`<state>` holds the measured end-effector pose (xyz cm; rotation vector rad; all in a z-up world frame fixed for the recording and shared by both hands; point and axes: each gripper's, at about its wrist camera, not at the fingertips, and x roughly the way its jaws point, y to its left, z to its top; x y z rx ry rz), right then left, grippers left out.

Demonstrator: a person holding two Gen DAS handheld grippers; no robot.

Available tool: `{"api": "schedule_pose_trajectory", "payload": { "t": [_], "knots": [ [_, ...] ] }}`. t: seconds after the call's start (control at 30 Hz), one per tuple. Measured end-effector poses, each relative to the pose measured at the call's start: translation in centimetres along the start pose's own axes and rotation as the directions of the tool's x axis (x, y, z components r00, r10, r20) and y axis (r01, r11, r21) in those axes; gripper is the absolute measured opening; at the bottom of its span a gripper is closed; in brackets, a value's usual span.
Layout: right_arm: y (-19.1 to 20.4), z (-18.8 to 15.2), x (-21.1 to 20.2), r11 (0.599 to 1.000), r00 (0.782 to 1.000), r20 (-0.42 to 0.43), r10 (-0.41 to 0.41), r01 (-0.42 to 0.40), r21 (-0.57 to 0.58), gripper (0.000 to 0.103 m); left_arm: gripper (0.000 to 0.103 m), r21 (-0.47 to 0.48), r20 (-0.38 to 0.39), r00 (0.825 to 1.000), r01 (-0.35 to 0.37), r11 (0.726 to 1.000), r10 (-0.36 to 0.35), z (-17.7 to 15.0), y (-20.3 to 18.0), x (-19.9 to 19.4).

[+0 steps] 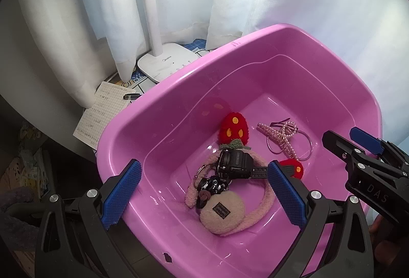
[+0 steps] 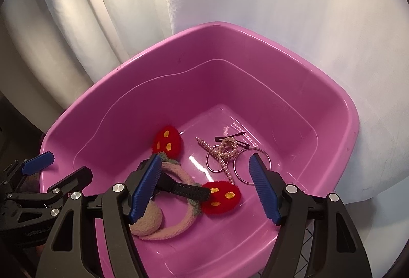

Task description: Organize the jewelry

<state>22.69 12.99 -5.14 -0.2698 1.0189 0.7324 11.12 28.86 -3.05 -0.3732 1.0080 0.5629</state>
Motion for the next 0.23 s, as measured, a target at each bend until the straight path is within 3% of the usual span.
{"api": "schedule_pose_trajectory", "payload": {
  "t": [0.23],
  "knots": [
    [0.12, -0.23, -0.27, 1.0, 1.0, 0.005, 0.003, -0.003, 0.001, 0.068, 0.097, 0.014, 0.005, 1.0, -0.01, 1.0, 0.009, -0.03, 0.08, -0.17]
  ]
}}
